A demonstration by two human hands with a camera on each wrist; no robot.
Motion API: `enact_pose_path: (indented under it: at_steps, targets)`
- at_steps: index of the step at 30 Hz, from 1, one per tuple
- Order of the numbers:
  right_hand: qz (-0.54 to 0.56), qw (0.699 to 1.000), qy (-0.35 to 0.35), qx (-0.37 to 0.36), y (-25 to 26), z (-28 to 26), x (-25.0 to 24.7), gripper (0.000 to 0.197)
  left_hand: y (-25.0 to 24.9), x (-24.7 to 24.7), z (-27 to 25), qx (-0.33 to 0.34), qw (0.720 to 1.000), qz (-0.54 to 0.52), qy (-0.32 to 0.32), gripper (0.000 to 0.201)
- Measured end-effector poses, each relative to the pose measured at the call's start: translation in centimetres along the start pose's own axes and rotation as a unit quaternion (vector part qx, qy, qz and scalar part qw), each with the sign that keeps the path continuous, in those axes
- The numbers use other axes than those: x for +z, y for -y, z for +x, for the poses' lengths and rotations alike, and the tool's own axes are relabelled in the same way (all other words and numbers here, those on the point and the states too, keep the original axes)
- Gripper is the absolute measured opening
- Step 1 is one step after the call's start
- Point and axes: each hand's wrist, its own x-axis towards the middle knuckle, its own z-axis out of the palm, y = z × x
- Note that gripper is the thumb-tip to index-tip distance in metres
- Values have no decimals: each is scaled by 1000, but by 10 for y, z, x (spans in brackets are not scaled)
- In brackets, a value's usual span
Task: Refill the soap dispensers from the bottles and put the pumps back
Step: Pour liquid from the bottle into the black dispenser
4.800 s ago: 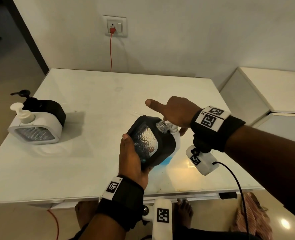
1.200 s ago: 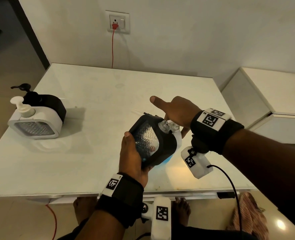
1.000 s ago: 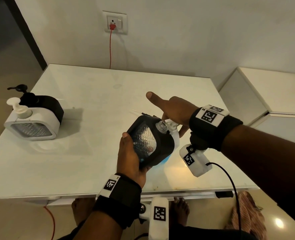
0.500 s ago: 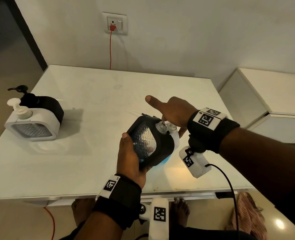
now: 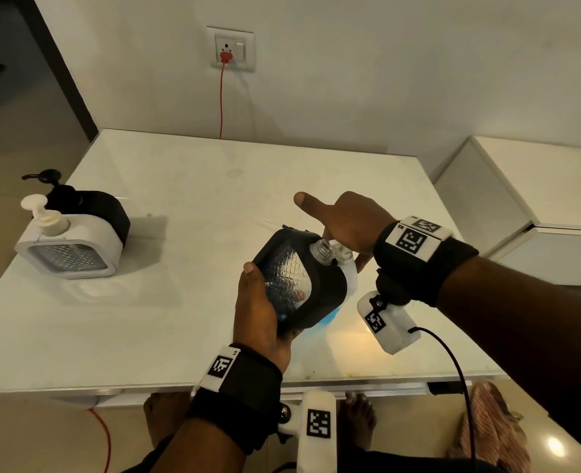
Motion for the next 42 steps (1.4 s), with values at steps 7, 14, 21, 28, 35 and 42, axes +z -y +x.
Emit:
enact_pose_path:
  at_steps: [7,14,21,28,35,42]
  targets:
    - [20,998,55,5,8,-5,-11,113,0,-1,0,1,1000,4,2,57]
    - [-25,999,-15,-22,-3,4,0,93,-2,2,-3,-3,1000,-4,-2,52]
    - [9,999,30,-7,3,0,-7,114,0,1,-1,-7,1000,-1,0,55]
    - [-23,1000,4,-17,-1,3,-2,109,-1,3,-2,-12,1000,-4,3,55]
    - [-20,1000,6,-19,1,2,-2,111,-1,0,-1,-15,1000,-5,6,54]
    - [-2,999,32,-8,5,-3,-5,117,0,1,-1,-17,1000,-8,0,52]
